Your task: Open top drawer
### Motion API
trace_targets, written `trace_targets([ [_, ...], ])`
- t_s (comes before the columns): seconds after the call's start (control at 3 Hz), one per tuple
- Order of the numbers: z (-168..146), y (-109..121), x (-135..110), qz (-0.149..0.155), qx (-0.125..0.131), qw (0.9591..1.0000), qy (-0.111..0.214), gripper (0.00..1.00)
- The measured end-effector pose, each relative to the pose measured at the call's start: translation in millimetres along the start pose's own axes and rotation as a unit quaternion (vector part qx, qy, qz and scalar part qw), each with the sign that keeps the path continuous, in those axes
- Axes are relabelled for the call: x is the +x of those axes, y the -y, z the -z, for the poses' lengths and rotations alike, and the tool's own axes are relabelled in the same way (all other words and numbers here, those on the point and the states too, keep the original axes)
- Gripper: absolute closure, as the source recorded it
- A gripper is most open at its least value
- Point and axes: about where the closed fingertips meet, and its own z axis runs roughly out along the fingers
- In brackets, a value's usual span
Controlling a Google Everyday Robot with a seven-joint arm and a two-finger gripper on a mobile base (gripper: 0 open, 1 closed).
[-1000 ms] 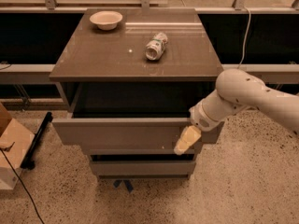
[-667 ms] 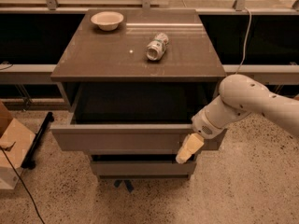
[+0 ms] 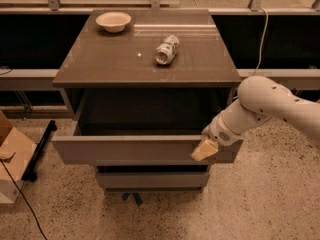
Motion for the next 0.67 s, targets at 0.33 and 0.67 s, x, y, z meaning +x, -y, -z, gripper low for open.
trace_targets([
  [0.33,4.1,-0.7,-2.0,0.000,0.000,1.0000,0.000,0.71],
  [0.67,4.4,-0.7,-2.2,0.000,0.000,1.0000,0.000,0.68],
])
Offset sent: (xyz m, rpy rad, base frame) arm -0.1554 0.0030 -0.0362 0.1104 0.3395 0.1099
